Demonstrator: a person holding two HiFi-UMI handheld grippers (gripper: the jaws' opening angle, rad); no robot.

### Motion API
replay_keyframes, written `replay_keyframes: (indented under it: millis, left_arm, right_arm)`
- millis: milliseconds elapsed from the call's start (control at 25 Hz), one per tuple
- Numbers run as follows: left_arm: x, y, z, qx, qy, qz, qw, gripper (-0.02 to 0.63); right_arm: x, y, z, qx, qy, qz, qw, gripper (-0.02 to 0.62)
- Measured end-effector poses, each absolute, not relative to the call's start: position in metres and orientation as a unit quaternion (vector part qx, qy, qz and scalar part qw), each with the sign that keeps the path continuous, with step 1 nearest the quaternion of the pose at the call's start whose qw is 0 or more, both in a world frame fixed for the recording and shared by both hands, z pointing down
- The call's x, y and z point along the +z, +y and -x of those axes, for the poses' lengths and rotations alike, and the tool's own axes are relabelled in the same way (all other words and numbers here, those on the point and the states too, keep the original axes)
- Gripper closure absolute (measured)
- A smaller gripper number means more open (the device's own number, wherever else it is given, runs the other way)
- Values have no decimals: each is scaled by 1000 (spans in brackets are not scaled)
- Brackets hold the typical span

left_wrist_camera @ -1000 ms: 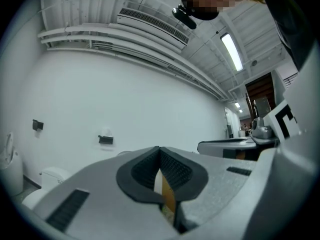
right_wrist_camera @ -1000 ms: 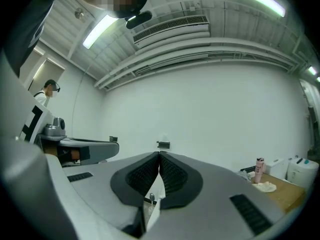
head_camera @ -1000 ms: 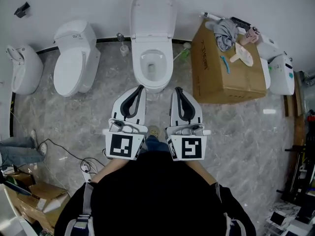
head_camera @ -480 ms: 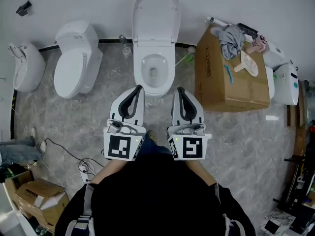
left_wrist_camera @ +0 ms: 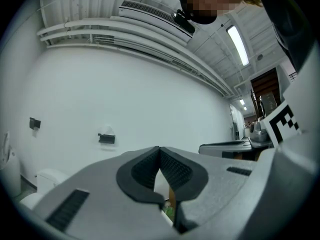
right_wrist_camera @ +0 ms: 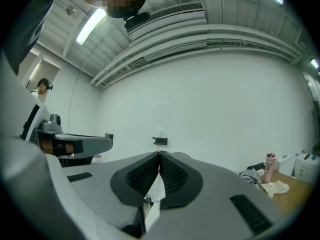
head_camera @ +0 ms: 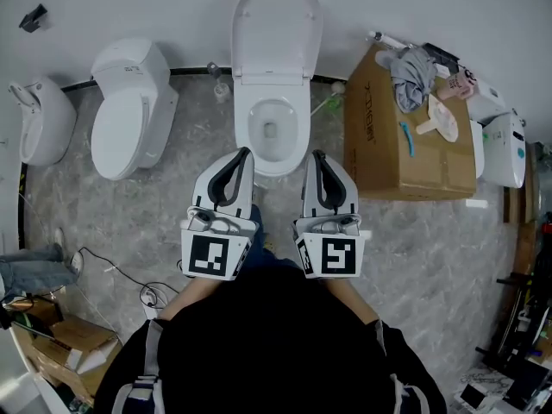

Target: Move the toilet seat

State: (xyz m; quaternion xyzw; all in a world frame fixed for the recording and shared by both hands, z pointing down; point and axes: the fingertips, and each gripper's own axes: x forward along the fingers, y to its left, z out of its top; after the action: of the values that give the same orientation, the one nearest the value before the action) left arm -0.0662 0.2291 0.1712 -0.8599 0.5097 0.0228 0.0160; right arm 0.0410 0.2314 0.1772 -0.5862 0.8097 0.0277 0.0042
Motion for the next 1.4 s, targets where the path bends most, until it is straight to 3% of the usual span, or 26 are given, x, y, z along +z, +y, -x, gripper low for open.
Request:
replay_keyframes:
  millis: [640, 1400]
  left_arm:
    - [186, 77, 81, -21, 466, 884, 27, 601]
    - [214, 11, 56, -26, 442, 896, 21, 601]
  right_arm:
    - [180, 79, -18, 29, 794, 607, 7, 574]
    - [206, 15, -34, 22, 801, 598, -16, 574]
